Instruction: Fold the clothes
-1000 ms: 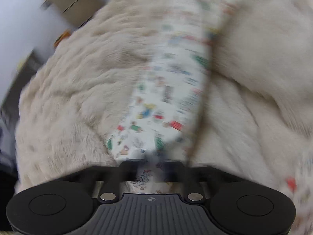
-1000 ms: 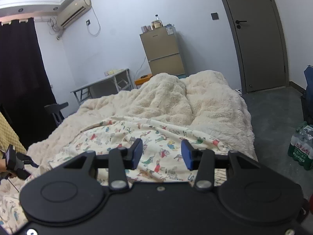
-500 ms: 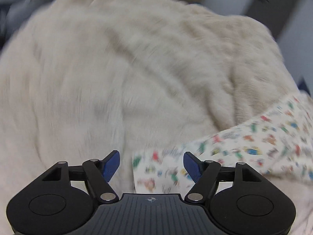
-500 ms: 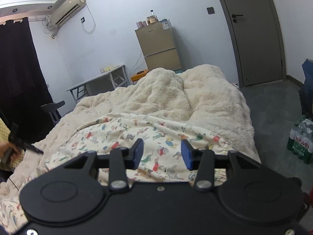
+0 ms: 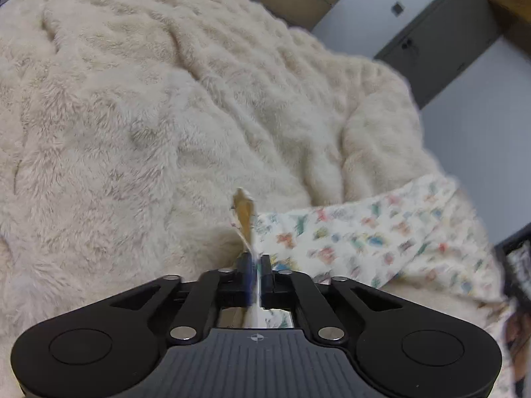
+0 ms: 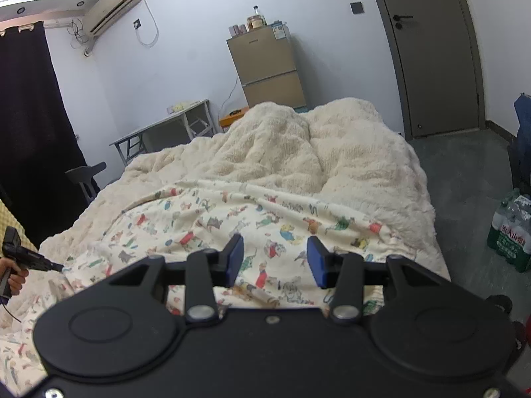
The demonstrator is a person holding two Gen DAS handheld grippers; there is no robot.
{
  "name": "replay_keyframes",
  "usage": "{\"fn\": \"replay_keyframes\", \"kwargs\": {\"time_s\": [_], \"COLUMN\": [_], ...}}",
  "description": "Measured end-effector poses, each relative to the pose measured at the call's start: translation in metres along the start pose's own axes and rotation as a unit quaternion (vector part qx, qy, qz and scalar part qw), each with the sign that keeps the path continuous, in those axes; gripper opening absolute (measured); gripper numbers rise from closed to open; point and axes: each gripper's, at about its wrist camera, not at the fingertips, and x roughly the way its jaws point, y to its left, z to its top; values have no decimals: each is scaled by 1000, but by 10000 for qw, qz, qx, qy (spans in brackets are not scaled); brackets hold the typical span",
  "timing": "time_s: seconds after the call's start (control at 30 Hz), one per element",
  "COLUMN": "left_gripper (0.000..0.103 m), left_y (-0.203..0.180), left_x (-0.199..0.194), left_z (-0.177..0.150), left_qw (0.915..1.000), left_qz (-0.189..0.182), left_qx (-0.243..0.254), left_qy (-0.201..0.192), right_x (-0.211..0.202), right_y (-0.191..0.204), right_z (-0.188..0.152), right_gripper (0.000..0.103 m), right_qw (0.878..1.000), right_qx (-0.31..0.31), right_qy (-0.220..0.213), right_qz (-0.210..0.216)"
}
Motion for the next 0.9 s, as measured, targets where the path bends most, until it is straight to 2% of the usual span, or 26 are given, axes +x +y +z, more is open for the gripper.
{"fn": "replay_keyframes", "kwargs": {"time_s": [0.03,0.1,0.13,0.2,0.27,0.3,0.37,0.4,0.43,0.47,0.57,0.67,0.7,0.73,0.77,0.87,0.9], "left_gripper": [21,21,0,0,0,0,0,0,0,0,0,2,16,39,61,76,77], "left_y": [0,0,-3,-9,-14,-15,-16,-20,-27,-37,-52,-66,-66,-65,-62,-41,-31], "left_x": [5,17,24,28,18,6,-15,-24,-30,-27,-6,42,56,70,78,84,82], "left_z": [2,3,3,11,23,35,64,82,99,113,132,143,141,137,132,112,105], "left_qw": [10000,9998,9994,9982,9960,9943,9855,9741,9570,9421,9366,9298,9252,9210,9203,9253,9310], "left_qz": [-48,-191,-236,-201,-315,-324,207,858,1473,1875,2085,2729,2980,3195,3283,3344,3288], "left_qx": [14,72,219,562,811,842,777,684,630,706,833,1017,960,895,821,631,460], "left_qy": [4,40,90,93,-202,-571,-1493,-1977,-2420,-2689,-2690,-2252,-2145,-2041,-1966,-1673,-1516], "right_x": [2,4,4,5,6,7,8,9,10,12,16,18,18,18,17,12,10], "right_y": [0,1,1,-1,-3,-4,-5,-5,-5,-4,-1,2,3,4,5,7,8], "right_z": [0,0,1,2,3,4,4,4,4,3,2,2,1,1,1,2,2], "right_gripper": [42,42,42,42,42,42,42,42,42,42,42,42,42,42,42,42,42], "right_qw": [10000,10000,10000,10000,10000,10000,9999,9999,9999,9998,9997,9997,9996,9996,9996,9997,9997], "right_qx": [-13,-46,-60,-58,-31,-21,-3,0,-1,-12,-46,-62,-84,-121,-149,-196,-187], "right_qy": [26,47,45,44,51,53,71,94,117,138,200,217,218,217,214,154,125], "right_qz": [2,15,14,-8,-49,-60,-88,-97,-108,-118,-131,-123,-129,-126,-115,-42,-1]}}
